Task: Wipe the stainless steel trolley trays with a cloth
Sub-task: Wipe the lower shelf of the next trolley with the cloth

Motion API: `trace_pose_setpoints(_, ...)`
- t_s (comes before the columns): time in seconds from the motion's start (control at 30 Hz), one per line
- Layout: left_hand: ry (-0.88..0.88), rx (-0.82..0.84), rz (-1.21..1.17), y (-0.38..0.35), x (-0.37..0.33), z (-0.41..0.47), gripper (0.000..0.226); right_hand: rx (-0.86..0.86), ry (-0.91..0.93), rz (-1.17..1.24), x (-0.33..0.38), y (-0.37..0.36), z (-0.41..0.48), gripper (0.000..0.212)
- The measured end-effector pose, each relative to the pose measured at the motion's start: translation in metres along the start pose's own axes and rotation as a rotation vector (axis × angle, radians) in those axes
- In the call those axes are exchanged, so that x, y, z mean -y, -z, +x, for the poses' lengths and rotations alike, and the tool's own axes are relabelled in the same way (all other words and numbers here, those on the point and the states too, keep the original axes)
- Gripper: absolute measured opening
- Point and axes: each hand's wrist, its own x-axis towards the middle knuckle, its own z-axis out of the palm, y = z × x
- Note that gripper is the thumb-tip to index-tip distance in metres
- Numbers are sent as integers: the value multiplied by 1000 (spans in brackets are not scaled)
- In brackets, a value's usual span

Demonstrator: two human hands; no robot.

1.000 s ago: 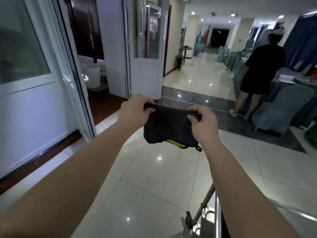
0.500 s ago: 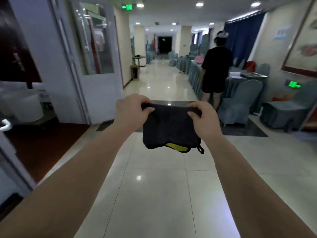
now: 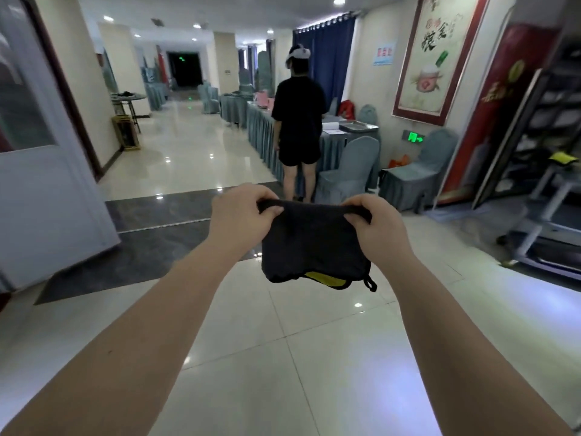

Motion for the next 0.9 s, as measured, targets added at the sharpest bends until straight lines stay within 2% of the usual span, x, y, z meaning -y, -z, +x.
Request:
trace_pose_setpoints(0.13, -43, 75, -32, -65, -7, 73, 9, -79, -39, -38, -57, 3, 58, 24)
trace_pose_setpoints(0.33, -137, 141, -194, -183, -27, 160, 8, -205, -221, -82, -151, 16, 119, 26)
trace_pose_setpoints(0.43, -188, 243, -255, -253, -41, 195, 9, -248, -314, -143, -200, 27, 134, 28)
trace_pose_setpoints(0.53, -256, 379, -335, -328, -64, 226, 9, -303, -424, -245, -250, 42, 141, 21)
trace_pose_setpoints(0.67, -401, 650, -391, -428, -106, 253, 11, -516, -683, -303, -314, 52, 125, 19)
trace_pose_setpoints(0.77, -489, 889, -421, -493, -145, 244, 6, -628, -884, -356, -352, 48, 89, 16)
trace_pose_setpoints(0.9, -668, 1096, -426, -555, -203, 198, 7, -725, -1103, -420, -376, 52, 22, 14)
